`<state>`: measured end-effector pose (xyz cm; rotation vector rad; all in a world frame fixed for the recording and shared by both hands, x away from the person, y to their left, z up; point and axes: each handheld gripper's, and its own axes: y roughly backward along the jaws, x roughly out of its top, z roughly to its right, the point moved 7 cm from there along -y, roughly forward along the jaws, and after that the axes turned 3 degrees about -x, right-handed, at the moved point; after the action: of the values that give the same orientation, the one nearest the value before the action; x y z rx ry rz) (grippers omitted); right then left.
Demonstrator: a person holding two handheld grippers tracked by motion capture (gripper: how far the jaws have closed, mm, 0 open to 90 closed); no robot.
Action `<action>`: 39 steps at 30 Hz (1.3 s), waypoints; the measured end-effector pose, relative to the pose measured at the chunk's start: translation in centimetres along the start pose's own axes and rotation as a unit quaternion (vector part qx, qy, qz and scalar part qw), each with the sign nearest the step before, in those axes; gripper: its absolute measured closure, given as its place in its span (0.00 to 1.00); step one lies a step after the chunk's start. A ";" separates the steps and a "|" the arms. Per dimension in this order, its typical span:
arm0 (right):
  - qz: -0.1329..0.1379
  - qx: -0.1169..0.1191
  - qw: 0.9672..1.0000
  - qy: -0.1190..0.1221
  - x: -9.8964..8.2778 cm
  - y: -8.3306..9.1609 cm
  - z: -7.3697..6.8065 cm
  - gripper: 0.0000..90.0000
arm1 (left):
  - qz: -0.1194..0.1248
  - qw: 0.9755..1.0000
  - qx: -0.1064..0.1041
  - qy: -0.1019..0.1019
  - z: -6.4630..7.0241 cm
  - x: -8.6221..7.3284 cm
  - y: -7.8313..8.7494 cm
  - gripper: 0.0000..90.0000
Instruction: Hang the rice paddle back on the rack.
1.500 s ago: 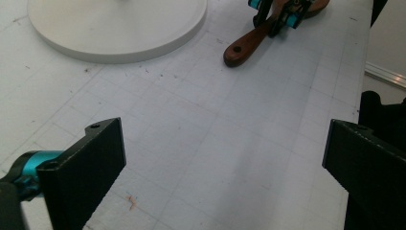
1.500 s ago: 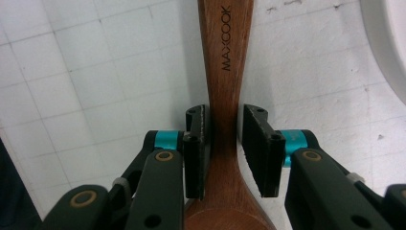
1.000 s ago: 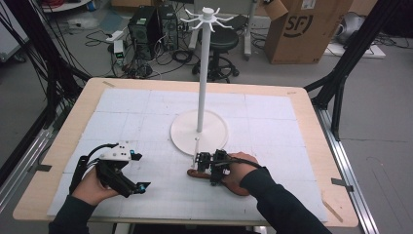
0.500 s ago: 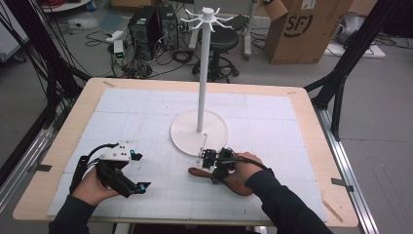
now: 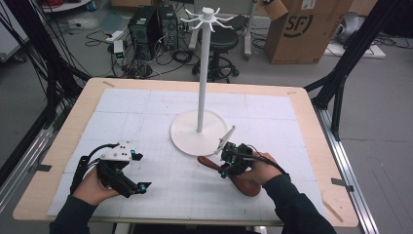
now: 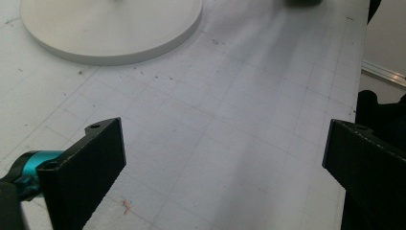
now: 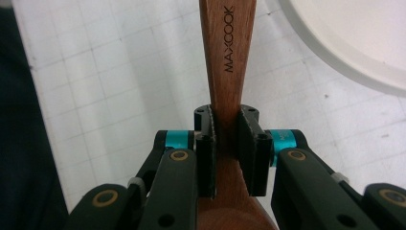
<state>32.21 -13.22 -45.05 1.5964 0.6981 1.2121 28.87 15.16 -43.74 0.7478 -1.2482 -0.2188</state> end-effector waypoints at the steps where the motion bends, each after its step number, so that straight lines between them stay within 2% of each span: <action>1: 0.007 -0.002 1.000 -0.005 -0.1 0.2 0.1 0.88 | 0.001 1.000 -0.001 0.000 0.0 0.0 0.0 0.02; 6: 0.027 0.002 0.999 -0.024 -0.7 1.0 0.5 0.88 | -0.002 1.000 -0.001 -0.001 0.1 0.0 -0.1 0.02; 11: 0.040 -0.003 0.999 -0.028 -0.9 1.6 0.8 0.88 | -0.002 1.000 -0.001 -0.001 0.1 0.0 -0.1 0.02; 19: 0.053 0.010 0.997 -0.051 -1.2 2.5 1.1 0.88 | -0.002 1.000 -0.001 0.002 0.2 0.0 -0.2 0.02; 26: 0.069 -0.015 0.995 -0.073 -1.4 3.3 2.0 0.88 | -0.004 1.000 -0.002 -0.001 0.1 -0.1 -0.2 0.02; 31: 0.094 -0.034 0.992 -0.073 -1.4 4.1 2.4 0.88 | -0.005 1.000 -0.002 0.001 0.1 -0.1 -0.3 0.02; 34: 0.103 -0.035 0.991 -0.074 -1.4 4.5 2.5 0.88 | -0.005 1.000 -0.003 -0.001 0.2 -0.1 -0.3 0.02; 37: 0.113 -0.034 0.989 -0.084 -1.4 5.0 2.5 0.88 | -0.004 1.000 -0.003 0.001 0.2 0.0 -0.3 0.02; 39: 0.114 -0.030 0.989 -0.084 -1.4 5.4 2.5 0.88 | -0.005 1.000 -0.003 0.000 0.2 0.0 -0.3 0.02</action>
<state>33.48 -17.25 -40.64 1.7401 0.3755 1.2308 28.73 14.84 -43.90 0.7487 -1.2433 -0.2314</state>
